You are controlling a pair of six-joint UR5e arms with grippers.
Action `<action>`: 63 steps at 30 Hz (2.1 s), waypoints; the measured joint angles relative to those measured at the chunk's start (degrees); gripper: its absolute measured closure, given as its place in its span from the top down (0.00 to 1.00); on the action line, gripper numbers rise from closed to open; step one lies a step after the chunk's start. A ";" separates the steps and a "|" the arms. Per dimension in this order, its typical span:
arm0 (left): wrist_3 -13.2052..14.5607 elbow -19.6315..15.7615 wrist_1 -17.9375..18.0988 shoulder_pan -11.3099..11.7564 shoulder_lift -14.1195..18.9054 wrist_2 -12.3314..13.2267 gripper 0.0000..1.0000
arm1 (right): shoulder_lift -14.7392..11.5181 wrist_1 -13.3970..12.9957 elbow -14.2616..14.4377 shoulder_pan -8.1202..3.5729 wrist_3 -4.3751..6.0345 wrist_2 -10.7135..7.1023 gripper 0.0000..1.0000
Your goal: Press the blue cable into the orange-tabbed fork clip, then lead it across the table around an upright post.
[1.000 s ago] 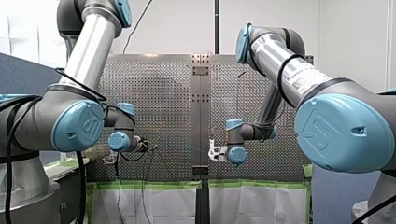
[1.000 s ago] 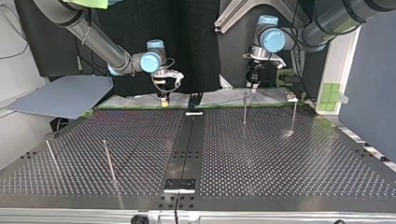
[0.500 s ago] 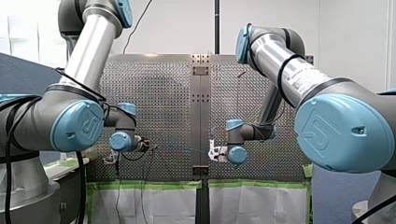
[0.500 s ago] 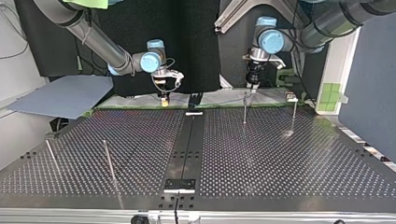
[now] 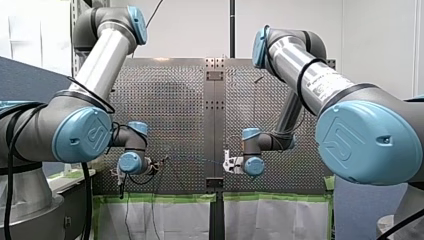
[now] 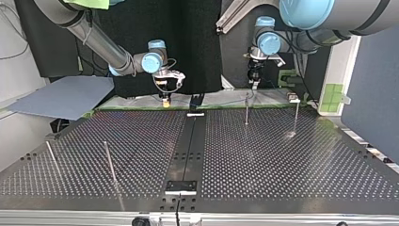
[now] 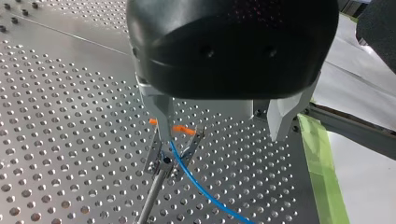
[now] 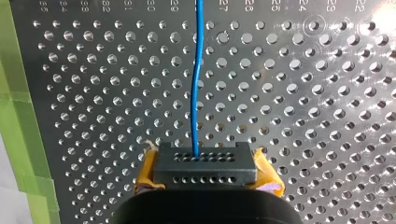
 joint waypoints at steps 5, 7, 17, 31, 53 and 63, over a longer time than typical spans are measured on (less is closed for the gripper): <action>0.62 0.01 2.16 -0.34 -0.13 0.23 1.00 | 0.00 0.00 0.00 -0.07 0.00 -0.03 0.00; 0.57 0.01 3.34 -0.49 -0.14 0.34 1.00 | 0.00 0.00 0.00 -0.10 0.00 -0.03 0.00; 0.38 0.04 5.24 -0.63 -0.15 0.28 1.00 | 0.08 0.00 0.00 -0.17 0.00 -0.03 0.00; 0.47 0.03 4.38 -0.62 -0.16 -1.15 1.00 | 0.10 0.07 0.01 -0.30 0.00 -0.03 0.00; 1.06 0.05 3.97 -0.88 -0.16 -0.72 1.00 | 0.10 0.09 0.00 -0.33 0.00 -0.15 0.00; -0.58 1.11 3.73 -2.59 -0.16 -0.34 1.00 | 0.13 0.09 0.00 -0.31 0.00 -0.13 0.00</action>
